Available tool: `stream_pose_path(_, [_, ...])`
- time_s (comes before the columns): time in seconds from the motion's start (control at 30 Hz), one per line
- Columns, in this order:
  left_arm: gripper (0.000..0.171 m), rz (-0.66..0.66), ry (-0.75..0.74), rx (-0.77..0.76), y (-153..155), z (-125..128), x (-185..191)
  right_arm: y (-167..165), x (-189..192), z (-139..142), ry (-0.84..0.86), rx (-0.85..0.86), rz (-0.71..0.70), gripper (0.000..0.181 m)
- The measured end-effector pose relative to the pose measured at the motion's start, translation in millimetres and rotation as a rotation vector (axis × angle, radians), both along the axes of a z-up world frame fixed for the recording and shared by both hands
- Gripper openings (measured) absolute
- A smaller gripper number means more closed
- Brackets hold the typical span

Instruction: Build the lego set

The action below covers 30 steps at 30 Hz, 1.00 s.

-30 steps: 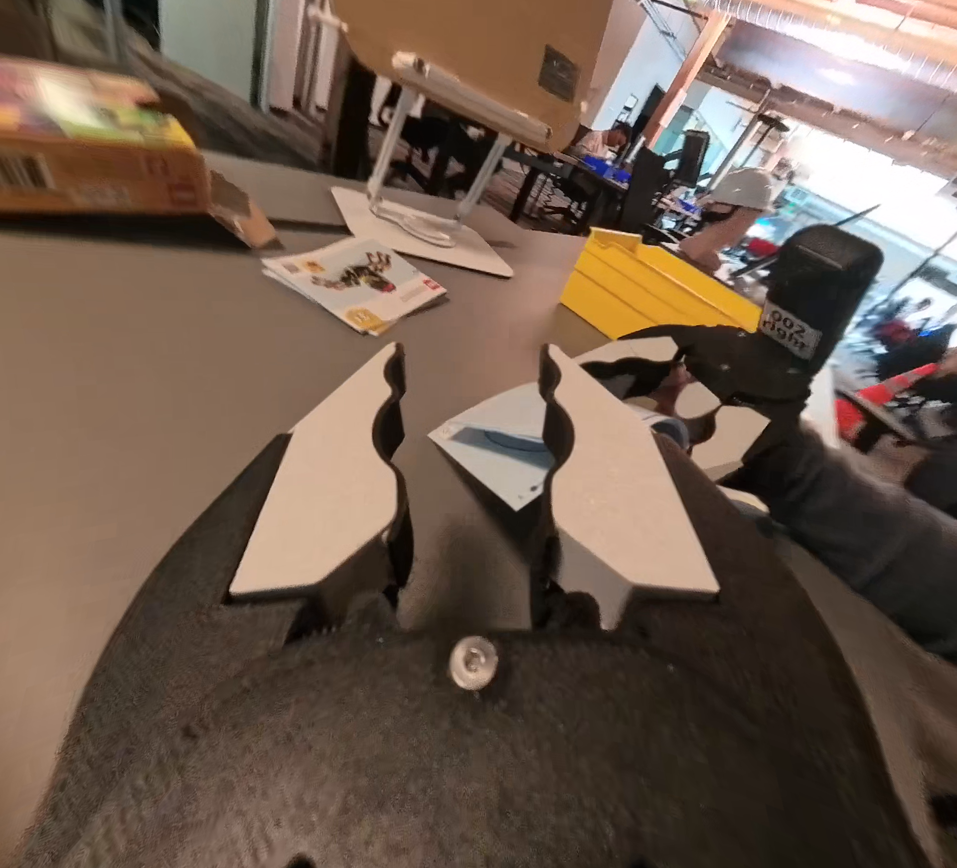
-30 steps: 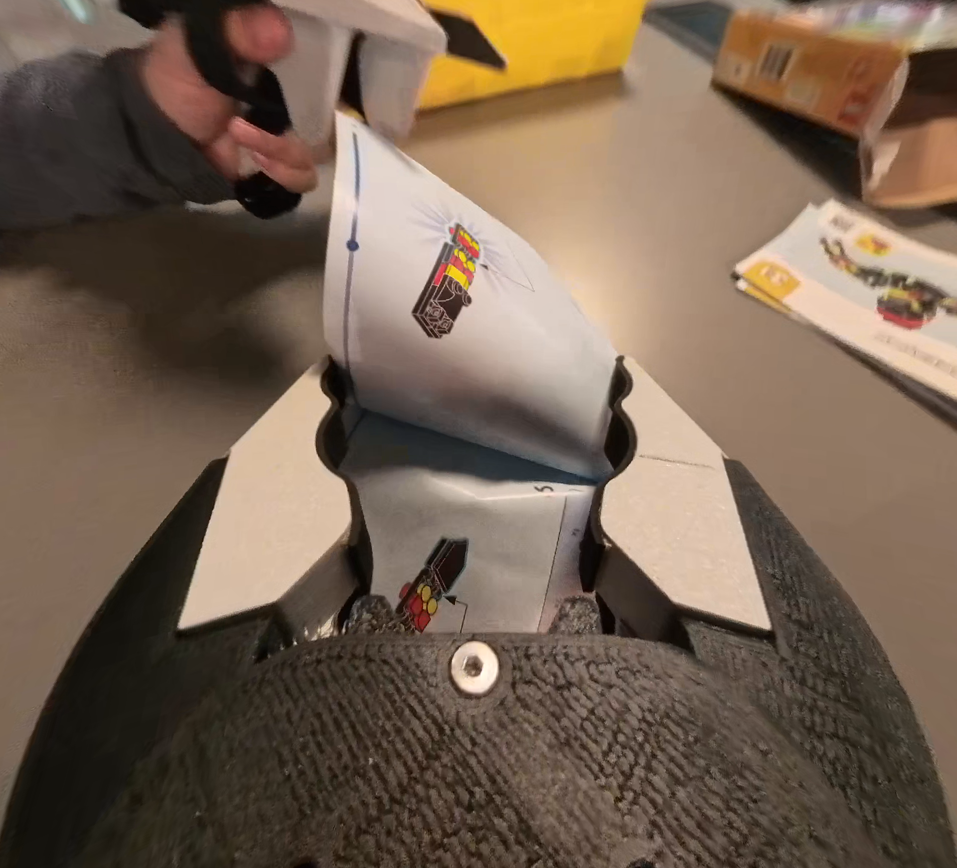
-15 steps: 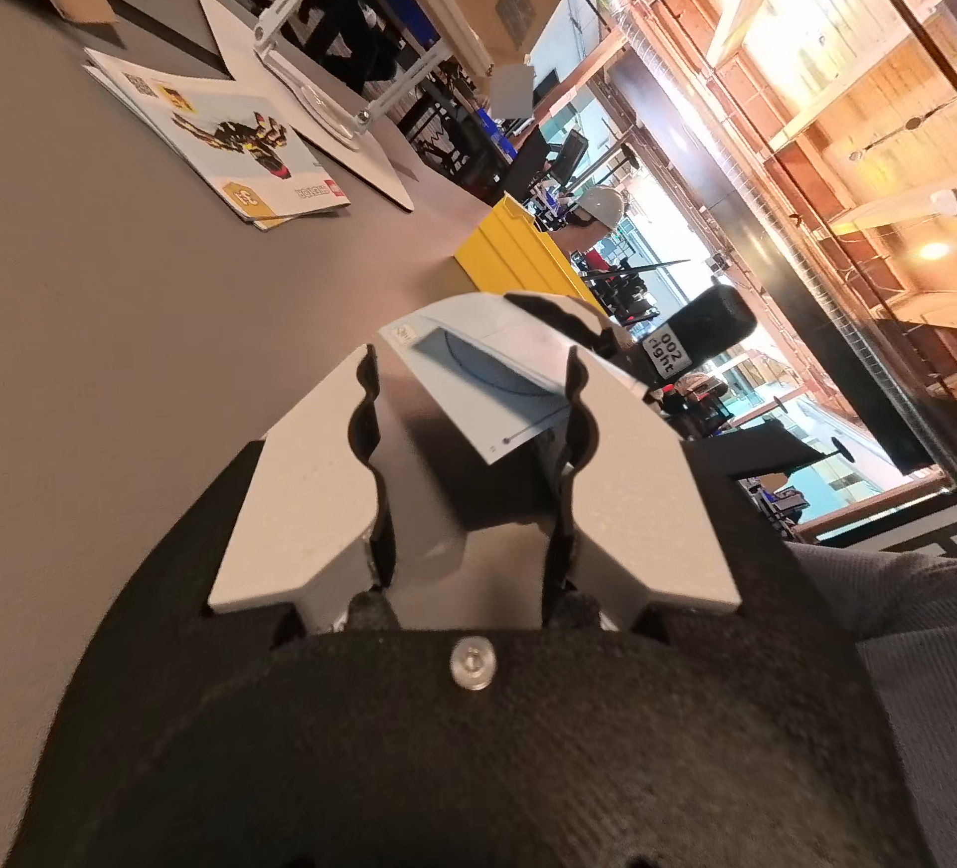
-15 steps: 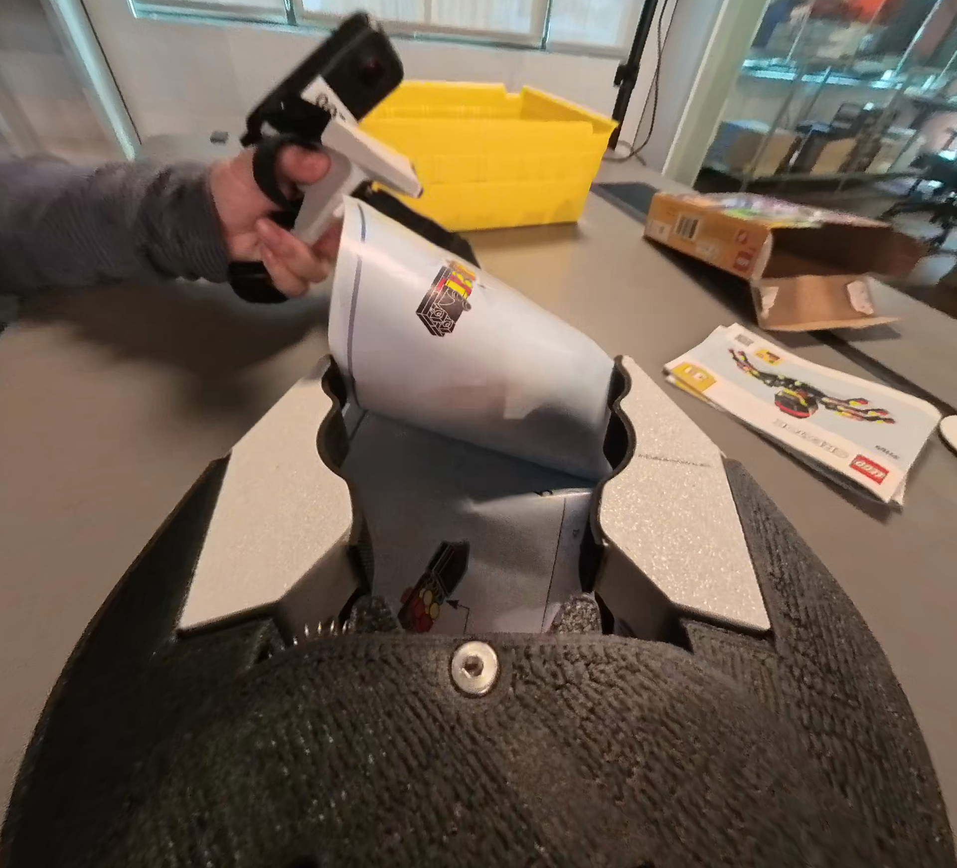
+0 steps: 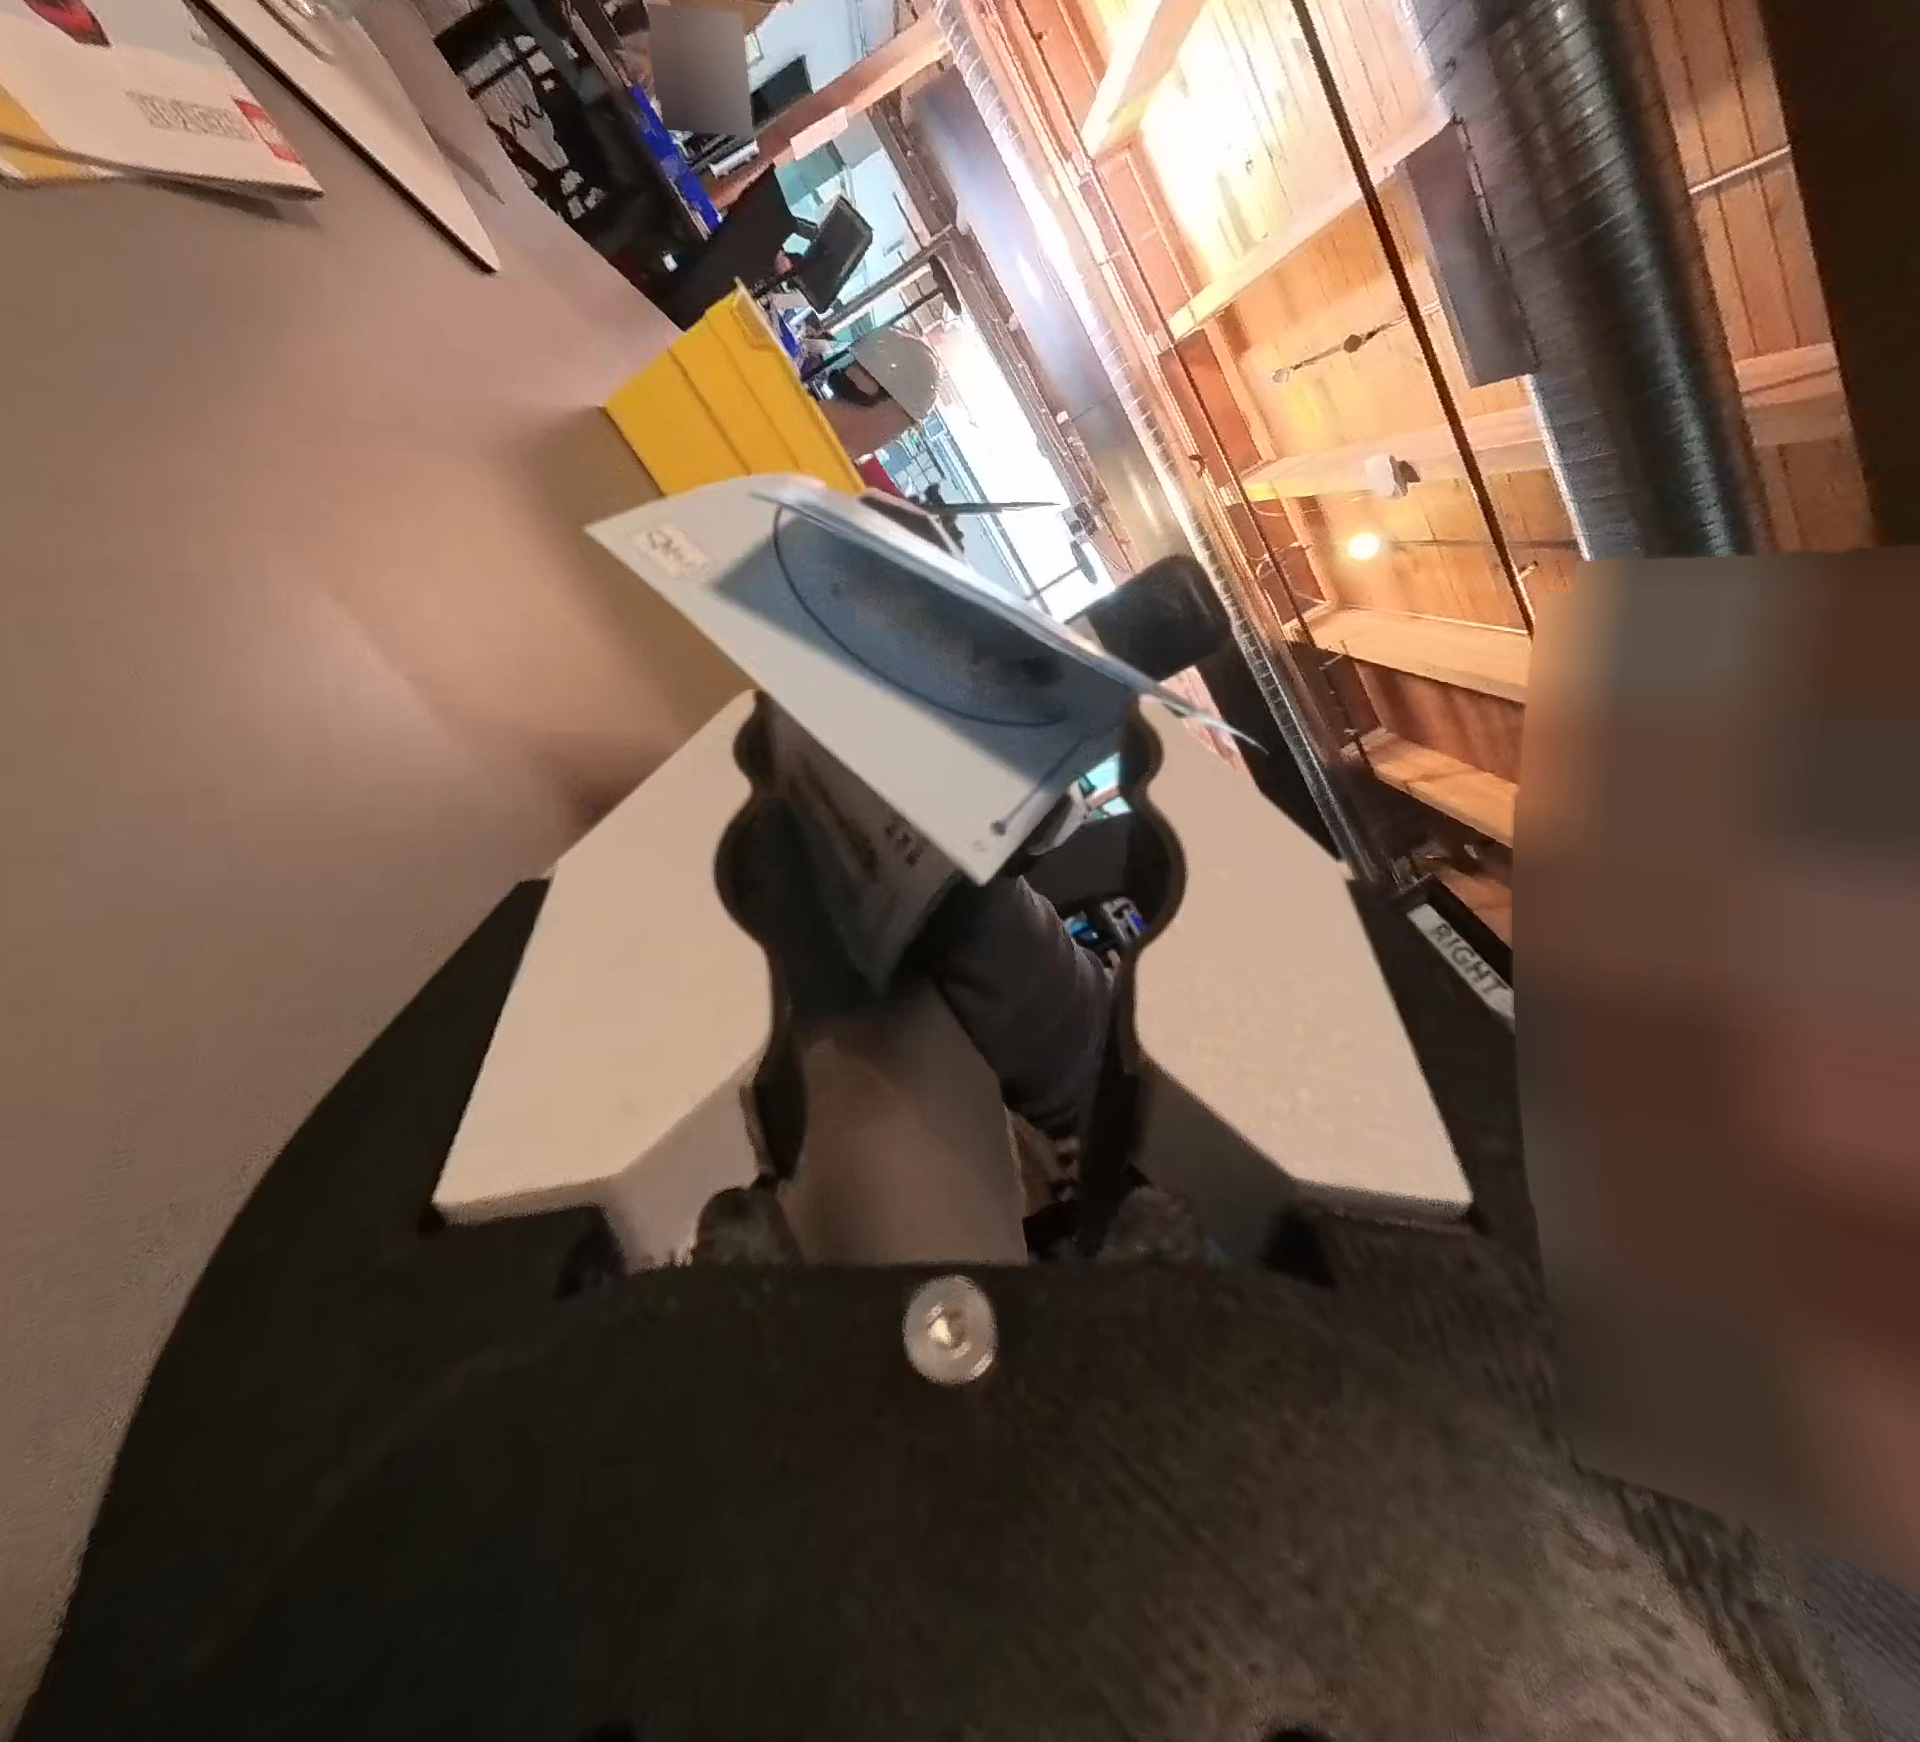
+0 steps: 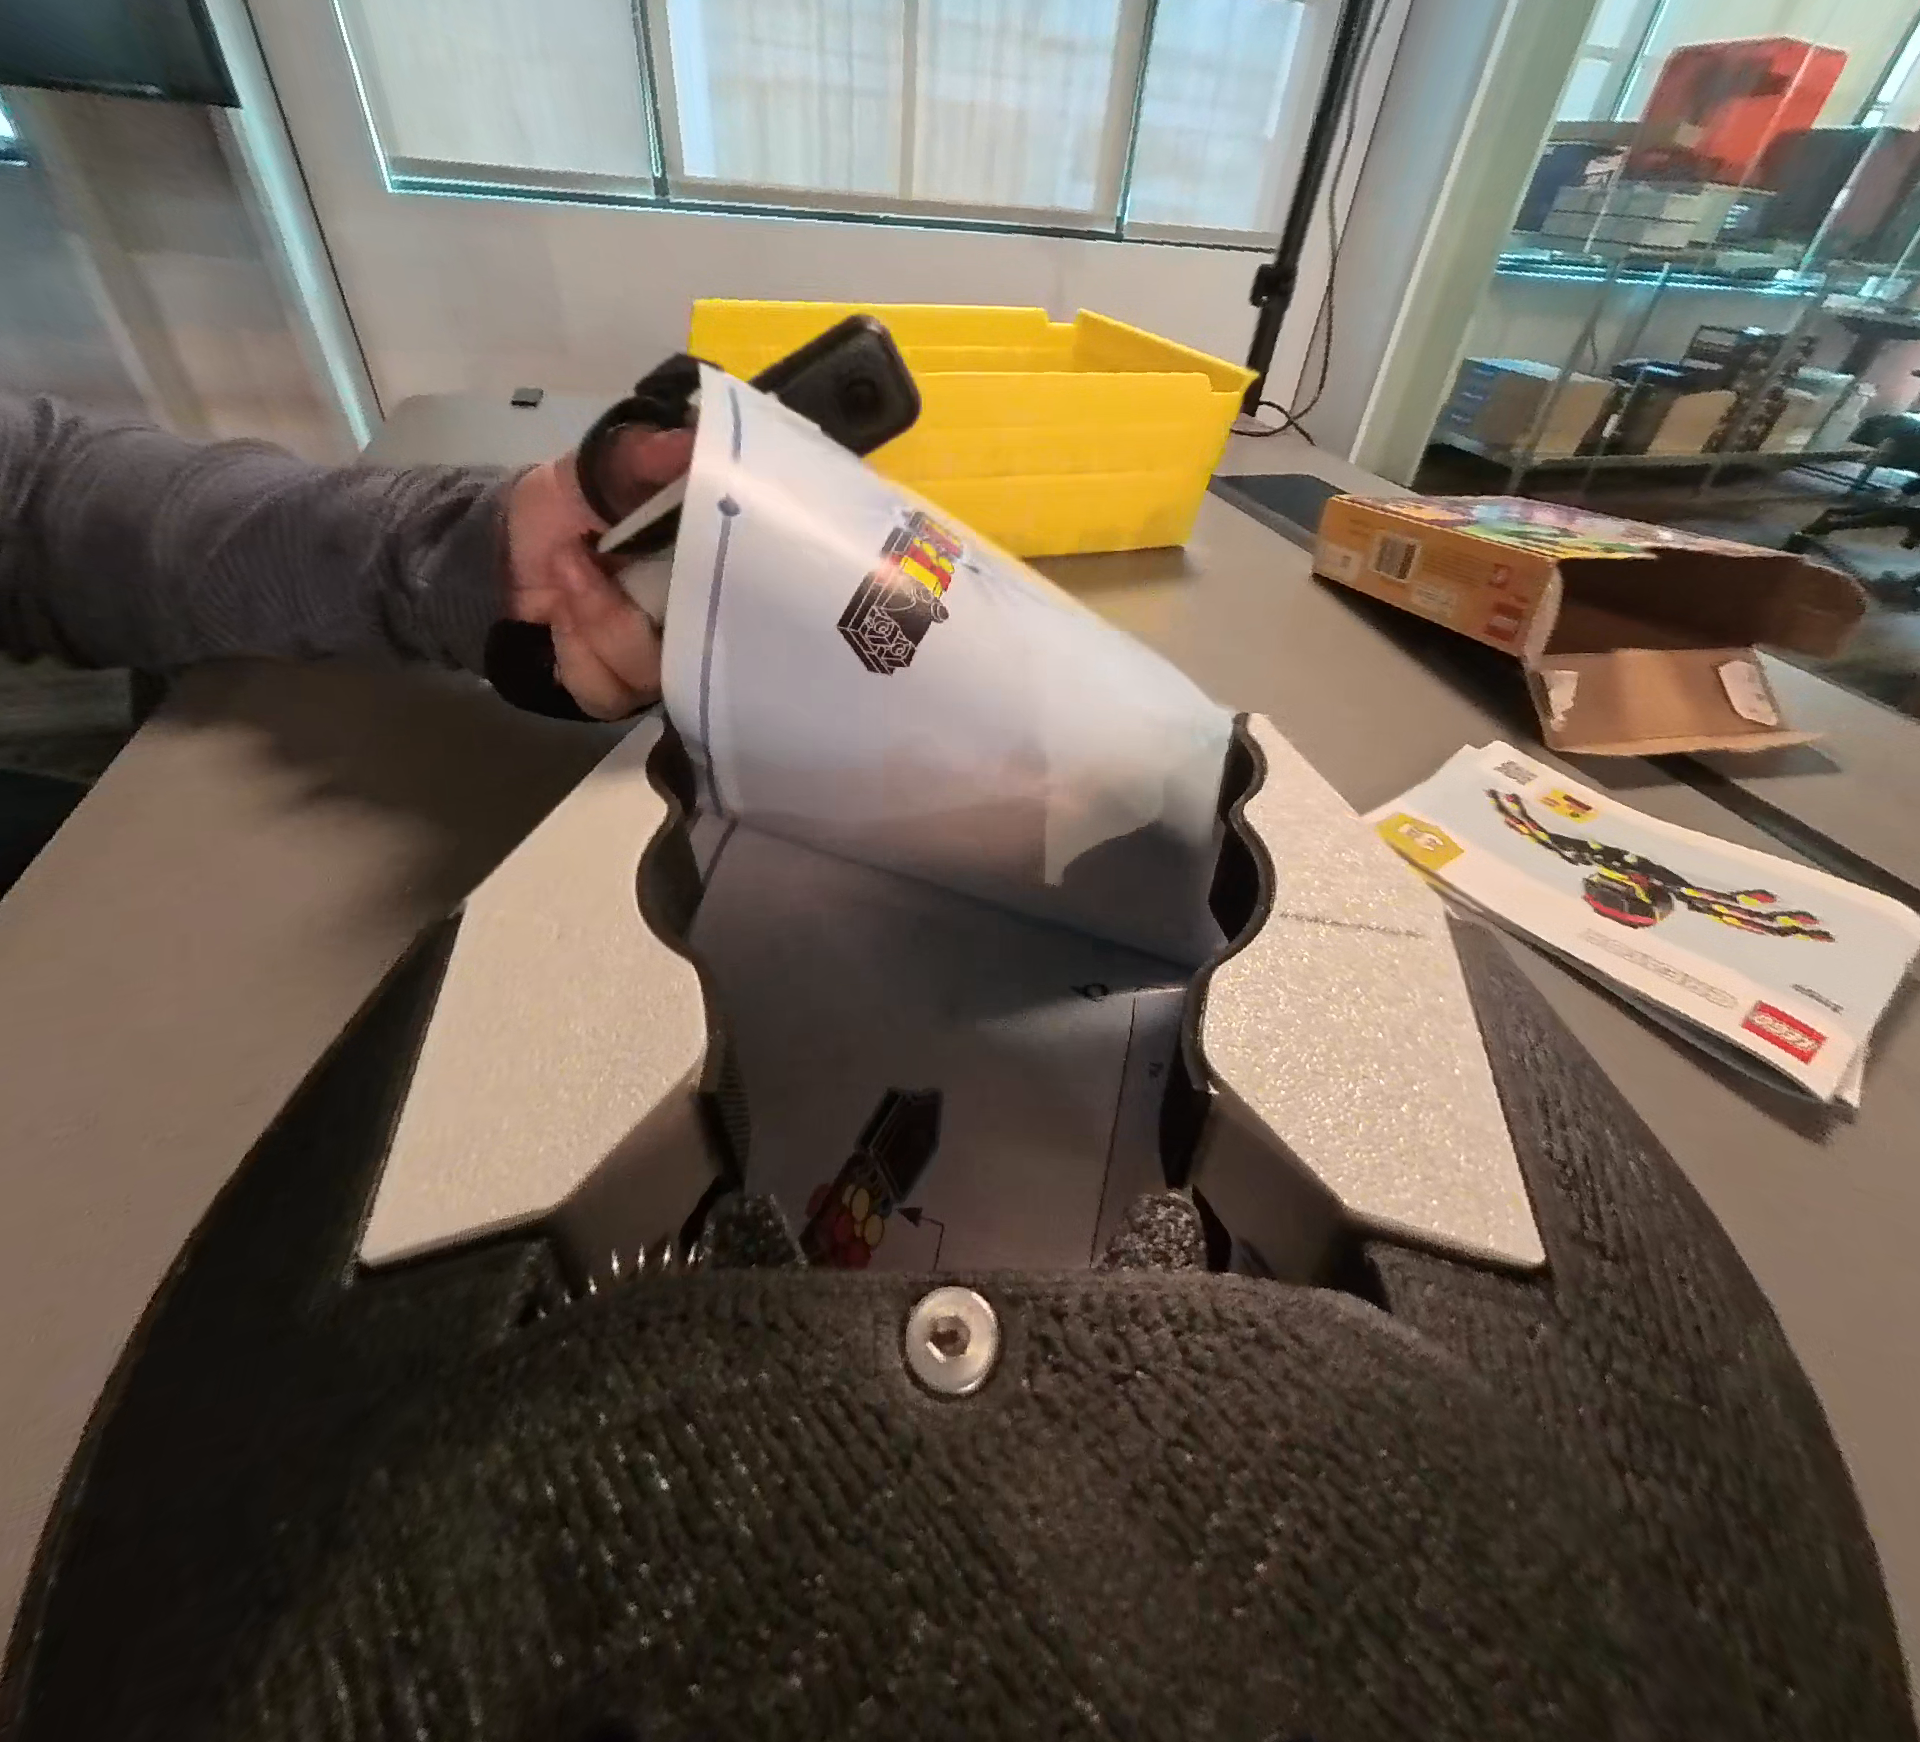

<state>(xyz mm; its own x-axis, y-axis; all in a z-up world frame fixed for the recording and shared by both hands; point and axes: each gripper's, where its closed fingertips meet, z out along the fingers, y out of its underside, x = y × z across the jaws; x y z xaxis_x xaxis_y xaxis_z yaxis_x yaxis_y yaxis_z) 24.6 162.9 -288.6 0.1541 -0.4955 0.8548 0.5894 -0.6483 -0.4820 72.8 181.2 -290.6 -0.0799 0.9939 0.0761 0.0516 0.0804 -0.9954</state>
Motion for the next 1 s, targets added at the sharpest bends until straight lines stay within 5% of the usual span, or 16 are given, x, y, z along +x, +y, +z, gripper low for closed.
stream_pose_path(0.5, [0.000,-0.067,-0.077,0.096,-12,20,2,-21,-8,-29,-0.157,-0.019,0.113,0.101])
stream_pose_path(1.0, [0.000,-0.090,0.075,0.188,-20,21,18,-25,-6,-56,-0.342,0.002,0.133,0.107])
